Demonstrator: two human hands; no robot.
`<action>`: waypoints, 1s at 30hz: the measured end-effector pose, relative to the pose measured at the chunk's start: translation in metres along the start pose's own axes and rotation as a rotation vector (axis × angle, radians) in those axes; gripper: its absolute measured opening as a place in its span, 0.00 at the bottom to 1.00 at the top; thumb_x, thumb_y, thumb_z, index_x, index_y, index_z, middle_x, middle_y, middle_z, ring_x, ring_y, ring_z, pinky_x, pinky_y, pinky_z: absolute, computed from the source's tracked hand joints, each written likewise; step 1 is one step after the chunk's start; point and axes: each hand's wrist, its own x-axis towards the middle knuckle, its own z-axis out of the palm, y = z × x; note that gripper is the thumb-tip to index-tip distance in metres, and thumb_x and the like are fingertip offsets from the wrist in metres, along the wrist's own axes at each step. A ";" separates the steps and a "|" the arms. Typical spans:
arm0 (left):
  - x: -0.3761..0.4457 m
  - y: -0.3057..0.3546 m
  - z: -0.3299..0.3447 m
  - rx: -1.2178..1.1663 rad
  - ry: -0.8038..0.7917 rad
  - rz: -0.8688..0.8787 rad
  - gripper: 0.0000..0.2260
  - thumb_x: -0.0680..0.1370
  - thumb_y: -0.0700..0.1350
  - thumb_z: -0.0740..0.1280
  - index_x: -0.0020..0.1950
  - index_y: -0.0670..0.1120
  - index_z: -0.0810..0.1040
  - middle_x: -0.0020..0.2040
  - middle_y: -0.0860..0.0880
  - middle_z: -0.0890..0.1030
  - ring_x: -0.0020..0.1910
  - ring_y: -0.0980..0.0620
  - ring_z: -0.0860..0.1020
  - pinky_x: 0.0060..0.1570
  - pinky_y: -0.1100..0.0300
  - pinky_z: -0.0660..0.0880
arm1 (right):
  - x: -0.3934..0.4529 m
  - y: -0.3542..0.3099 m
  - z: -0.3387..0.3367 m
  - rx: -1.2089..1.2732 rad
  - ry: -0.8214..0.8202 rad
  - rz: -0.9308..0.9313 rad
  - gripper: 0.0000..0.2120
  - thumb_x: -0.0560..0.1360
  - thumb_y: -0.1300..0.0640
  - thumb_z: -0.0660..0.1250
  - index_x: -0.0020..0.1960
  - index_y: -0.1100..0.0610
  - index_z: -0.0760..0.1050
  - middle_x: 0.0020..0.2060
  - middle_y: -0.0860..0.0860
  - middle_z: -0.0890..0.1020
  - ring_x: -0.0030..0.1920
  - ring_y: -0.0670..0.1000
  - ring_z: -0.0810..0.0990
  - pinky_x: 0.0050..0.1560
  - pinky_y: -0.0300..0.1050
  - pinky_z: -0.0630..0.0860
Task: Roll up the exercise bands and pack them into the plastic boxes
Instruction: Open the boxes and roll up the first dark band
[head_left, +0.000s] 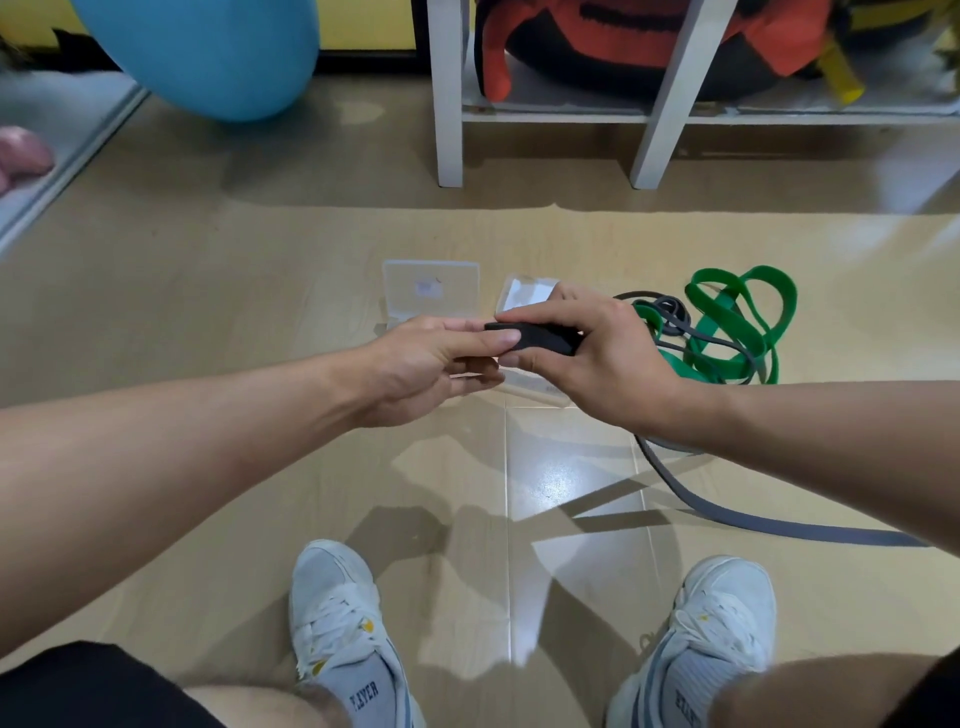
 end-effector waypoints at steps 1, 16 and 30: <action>0.000 -0.001 -0.001 0.000 -0.009 -0.009 0.15 0.69 0.44 0.74 0.55 0.42 0.84 0.48 0.46 0.84 0.48 0.51 0.79 0.64 0.55 0.78 | -0.001 0.000 -0.001 0.006 -0.010 -0.001 0.15 0.72 0.52 0.78 0.58 0.47 0.84 0.38 0.45 0.76 0.40 0.43 0.76 0.41 0.29 0.68; 0.003 0.000 0.001 0.006 -0.019 -0.066 0.17 0.68 0.46 0.75 0.54 0.42 0.83 0.42 0.49 0.84 0.46 0.53 0.79 0.63 0.56 0.77 | -0.006 0.001 -0.002 0.042 -0.055 0.042 0.15 0.72 0.50 0.78 0.58 0.46 0.85 0.42 0.41 0.81 0.44 0.40 0.80 0.44 0.28 0.70; 0.007 -0.007 -0.021 -0.059 -0.378 -0.164 0.34 0.60 0.56 0.85 0.63 0.45 0.81 0.49 0.53 0.83 0.50 0.56 0.81 0.57 0.58 0.79 | -0.007 -0.008 -0.002 0.001 0.073 -0.167 0.13 0.69 0.52 0.81 0.52 0.52 0.86 0.45 0.45 0.85 0.48 0.45 0.83 0.52 0.44 0.79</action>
